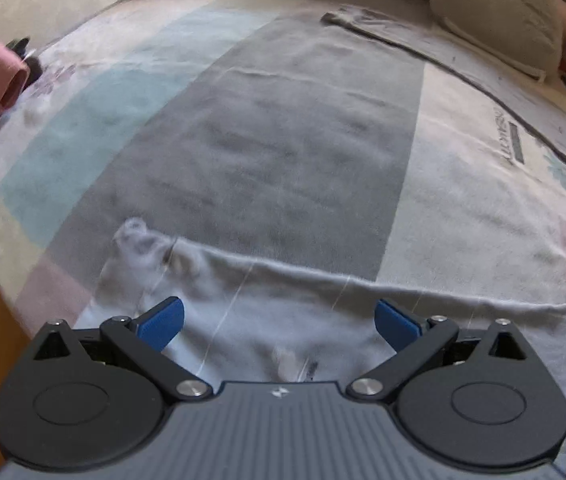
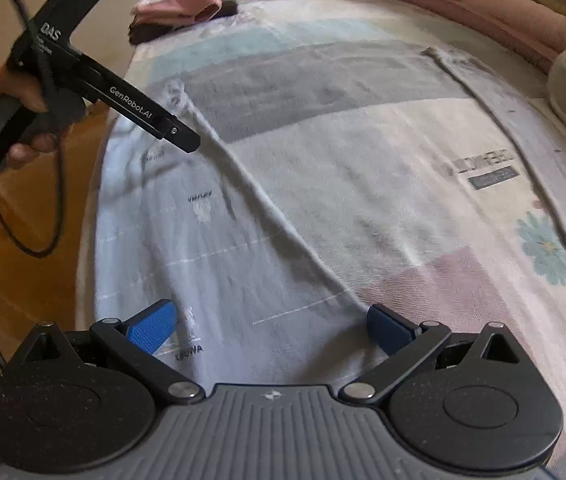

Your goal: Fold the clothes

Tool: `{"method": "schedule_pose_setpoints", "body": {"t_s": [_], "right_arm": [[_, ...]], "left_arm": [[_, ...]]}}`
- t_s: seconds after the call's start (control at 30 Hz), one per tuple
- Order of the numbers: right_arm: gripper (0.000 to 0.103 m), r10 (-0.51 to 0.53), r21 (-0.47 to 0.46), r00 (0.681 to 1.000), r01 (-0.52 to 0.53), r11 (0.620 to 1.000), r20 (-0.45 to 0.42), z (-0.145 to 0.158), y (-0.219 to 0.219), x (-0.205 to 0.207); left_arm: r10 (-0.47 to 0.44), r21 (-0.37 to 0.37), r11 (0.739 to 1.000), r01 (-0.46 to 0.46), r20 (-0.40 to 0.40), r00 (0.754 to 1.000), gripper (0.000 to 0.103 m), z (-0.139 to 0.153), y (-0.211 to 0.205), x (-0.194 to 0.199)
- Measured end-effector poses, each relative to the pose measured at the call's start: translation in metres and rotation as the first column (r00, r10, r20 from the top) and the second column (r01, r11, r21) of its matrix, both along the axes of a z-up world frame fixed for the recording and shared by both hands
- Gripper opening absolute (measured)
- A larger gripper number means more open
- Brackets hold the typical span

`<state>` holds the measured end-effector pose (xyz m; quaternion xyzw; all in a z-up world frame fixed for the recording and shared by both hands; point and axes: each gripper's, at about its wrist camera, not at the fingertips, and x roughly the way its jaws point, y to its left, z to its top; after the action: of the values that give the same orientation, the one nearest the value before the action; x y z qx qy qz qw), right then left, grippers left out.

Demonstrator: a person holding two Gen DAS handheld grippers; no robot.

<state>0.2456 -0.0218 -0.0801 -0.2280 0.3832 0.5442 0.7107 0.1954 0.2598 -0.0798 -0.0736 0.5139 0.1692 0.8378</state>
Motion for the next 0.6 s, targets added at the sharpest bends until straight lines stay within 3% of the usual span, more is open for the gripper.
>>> {"method": "schedule_pose_setpoints", "body": {"t_s": [0.2, 0.4, 0.5, 0.6], "right_arm": [[0.103, -0.056, -0.034, 0.998, 0.057, 0.998, 0.029, 0.011, -0.032, -0.005], [0.103, -0.175, -0.072, 0.984, 0.177, 0.982, 0.032, 0.017, -0.077, -0.009], [0.103, -0.278, -0.094, 0.959, 0.281, 0.955, 0.048, 0.016, -0.099, -0.012], [0.103, -0.411, -0.119, 0.911, 0.41, 0.904, 0.023, 0.005, -0.115, -0.005]], "left_arm": [[0.047, -0.039, 0.998, -0.046, 0.041, 0.998, 0.102, -0.005, 0.023, 0.005], [-0.042, 0.022, 0.999, 0.041, 0.032, 0.999, 0.102, 0.005, -0.006, -0.006], [-0.086, 0.053, 0.995, 0.085, 0.025, 0.996, 0.102, 0.01, -0.021, -0.012], [-0.13, 0.083, 0.988, 0.128, 0.017, 0.991, 0.102, 0.015, -0.036, -0.018]]}}
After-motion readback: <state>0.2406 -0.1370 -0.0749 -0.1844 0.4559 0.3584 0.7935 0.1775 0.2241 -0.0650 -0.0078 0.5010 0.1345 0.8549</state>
